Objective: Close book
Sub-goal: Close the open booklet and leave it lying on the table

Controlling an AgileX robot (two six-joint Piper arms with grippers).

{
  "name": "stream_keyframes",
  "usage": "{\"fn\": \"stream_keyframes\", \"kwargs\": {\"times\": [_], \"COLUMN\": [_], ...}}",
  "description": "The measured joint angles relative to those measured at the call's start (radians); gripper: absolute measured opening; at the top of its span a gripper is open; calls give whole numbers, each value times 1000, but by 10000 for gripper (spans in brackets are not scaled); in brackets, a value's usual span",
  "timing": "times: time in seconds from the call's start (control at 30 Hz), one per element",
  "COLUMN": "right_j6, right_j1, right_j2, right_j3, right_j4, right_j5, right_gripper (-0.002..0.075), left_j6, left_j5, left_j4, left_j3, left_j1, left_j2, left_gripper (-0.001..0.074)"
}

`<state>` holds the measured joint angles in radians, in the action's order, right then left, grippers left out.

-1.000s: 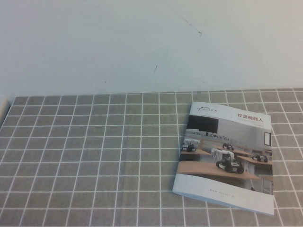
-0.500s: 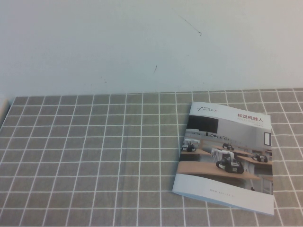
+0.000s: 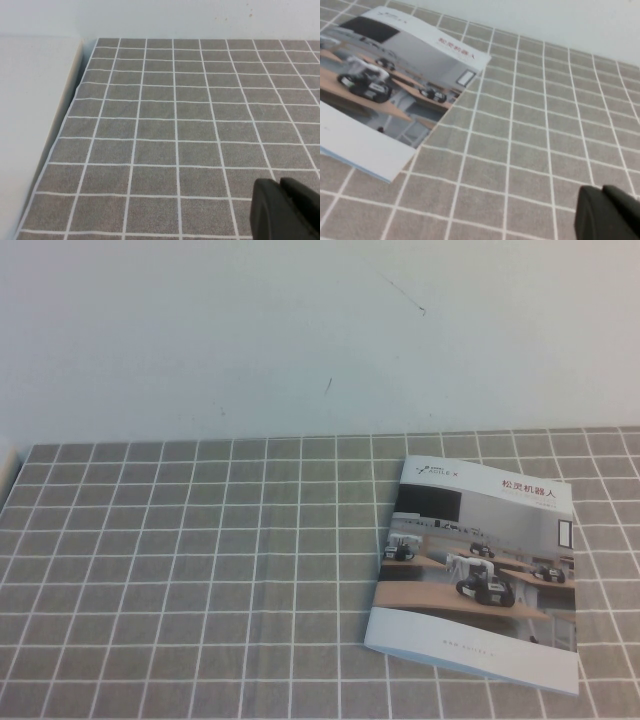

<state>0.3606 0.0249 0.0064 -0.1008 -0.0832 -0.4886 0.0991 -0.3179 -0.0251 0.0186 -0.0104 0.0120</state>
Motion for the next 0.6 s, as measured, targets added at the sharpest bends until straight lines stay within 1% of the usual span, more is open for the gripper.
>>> {"fn": "stream_keyframes", "kwargs": {"times": [0.13, 0.27, 0.6], "right_j6": [0, 0, -21], "right_j1": [42, 46, 46], "right_j2": [-17, -17, -17], "right_j3": [98, 111, 116], "right_j4": [5, 5, 6], "right_j5": [30, 101, 118], "right_gripper": [-3, -3, -3], "left_j6": [0, 0, 3], "left_j5": [-1, -5, -5], "left_j4": [0, 0, 0], "left_j3": [0, -1, -1], "left_j1": [0, 0, 0], "left_j2": [0, 0, 0], "left_gripper": [-4, -4, -4]}}
